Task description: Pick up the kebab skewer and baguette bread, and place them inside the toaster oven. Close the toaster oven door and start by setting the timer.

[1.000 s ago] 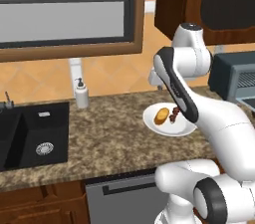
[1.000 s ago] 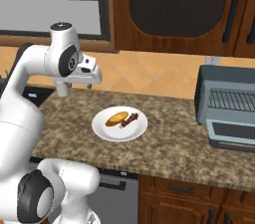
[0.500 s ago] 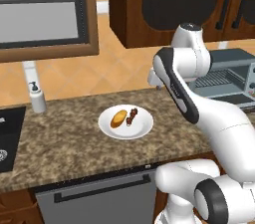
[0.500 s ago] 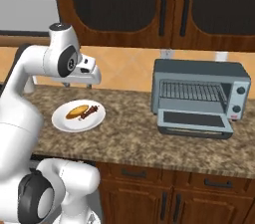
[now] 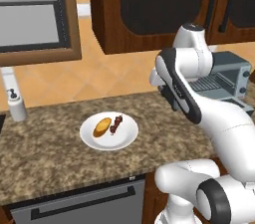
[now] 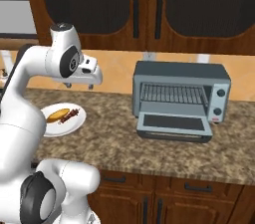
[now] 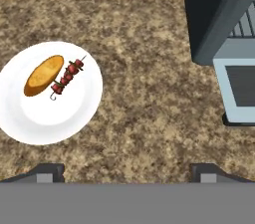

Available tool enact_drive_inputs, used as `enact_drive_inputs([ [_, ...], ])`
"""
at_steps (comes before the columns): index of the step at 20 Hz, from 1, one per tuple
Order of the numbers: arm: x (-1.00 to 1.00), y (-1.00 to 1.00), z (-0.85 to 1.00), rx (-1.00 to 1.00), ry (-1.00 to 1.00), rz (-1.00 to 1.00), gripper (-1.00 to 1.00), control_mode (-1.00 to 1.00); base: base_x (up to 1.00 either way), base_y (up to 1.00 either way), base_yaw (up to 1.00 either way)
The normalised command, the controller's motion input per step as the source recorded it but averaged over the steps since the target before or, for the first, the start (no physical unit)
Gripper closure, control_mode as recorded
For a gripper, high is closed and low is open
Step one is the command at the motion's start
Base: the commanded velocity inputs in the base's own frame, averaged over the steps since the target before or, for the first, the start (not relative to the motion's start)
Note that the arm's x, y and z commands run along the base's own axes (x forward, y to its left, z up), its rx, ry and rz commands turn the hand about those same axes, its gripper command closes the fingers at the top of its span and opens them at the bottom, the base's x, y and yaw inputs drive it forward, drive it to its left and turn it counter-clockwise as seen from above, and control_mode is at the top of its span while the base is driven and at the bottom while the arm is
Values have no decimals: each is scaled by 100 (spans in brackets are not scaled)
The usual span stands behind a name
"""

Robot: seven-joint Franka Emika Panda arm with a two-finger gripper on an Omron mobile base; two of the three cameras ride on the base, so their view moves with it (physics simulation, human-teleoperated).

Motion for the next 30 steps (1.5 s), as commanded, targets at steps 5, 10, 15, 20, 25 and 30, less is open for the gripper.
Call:
enact_drive_inputs([
  [5,0,0,0,0,0,0,-100,100,38,-13,15],
  [10,0,0,0,0,0,0,-100,100,34,-10,17],
  [15,0,0,0,0,0,0,-100,100,33,-7,4],
  [20,0,0,0,0,0,0,-100,100,28,0,1],
  [25,-7,-27,-4,0,0,0,-100,-100,5,-1,0],
  [30,-30,-100,-13,4,0,0,-100,-100,0,0,0],
])
